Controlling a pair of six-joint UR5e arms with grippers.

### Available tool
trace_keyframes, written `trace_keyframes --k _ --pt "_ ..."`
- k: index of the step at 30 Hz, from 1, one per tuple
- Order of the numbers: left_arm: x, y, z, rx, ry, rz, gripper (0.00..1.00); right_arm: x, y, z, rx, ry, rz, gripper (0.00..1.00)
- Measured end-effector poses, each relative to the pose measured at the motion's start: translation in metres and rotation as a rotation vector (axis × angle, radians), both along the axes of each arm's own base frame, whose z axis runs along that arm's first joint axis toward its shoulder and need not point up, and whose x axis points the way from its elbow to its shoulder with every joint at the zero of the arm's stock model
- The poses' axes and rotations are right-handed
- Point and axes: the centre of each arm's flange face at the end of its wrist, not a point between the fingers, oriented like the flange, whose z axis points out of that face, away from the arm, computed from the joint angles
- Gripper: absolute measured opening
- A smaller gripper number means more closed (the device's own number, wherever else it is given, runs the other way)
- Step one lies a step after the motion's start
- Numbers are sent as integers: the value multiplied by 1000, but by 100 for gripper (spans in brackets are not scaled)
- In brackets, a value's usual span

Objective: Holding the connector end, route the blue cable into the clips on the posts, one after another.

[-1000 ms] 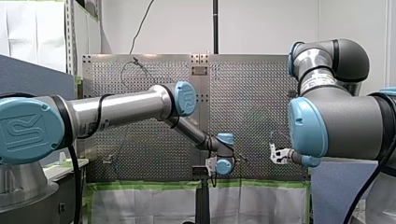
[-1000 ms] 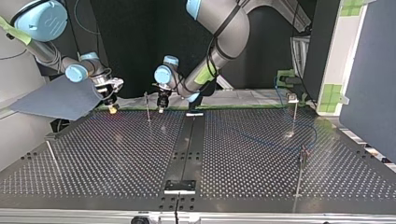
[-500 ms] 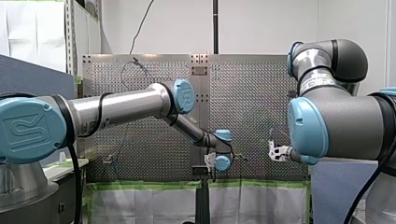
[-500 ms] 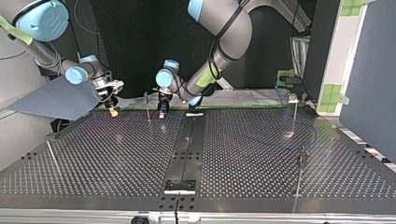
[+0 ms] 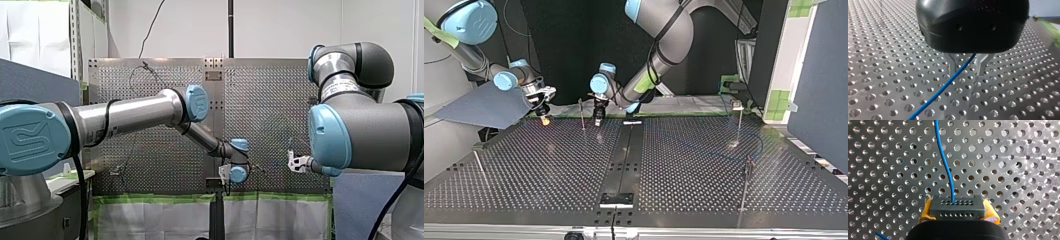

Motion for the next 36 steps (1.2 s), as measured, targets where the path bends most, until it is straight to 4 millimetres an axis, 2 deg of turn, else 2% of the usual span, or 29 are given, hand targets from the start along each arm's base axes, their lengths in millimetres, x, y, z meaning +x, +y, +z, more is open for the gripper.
trace_keyframes --k 6,8,9,11,12,13,14,20,30,36 --pt "-3 1 -2 39 9 5 46 -1 0 0 2 0 -1 0" --pt "-3 0 -2 46 10 -4 53 -1 0 -1 2 0 -2 0" --pt "-4 0 -2 50 10 -10 53 -1 0 -1 3 0 -2 0" --pt "-5 -2 -2 56 10 -23 78 -1 0 -1 3 0 -2 0" --pt "-6 -3 -2 59 10 -33 78 -1 0 -1 4 0 -2 0" --pt "-6 -4 -2 62 11 -38 96 -1 0 -1 4 0 -2 0" --pt "-7 -4 -2 65 12 -42 100 -1 0 -1 4 0 -2 0" --pt "-12 -2 -6 126 38 -47 100 -1 1 -2 7 0 -2 0" --pt "-33 -6 -12 249 94 -78 100 -2 1 -3 7 2 -3 0" --pt "-43 -13 2 268 111 -94 100 -3 1 -4 8 4 -3 0"
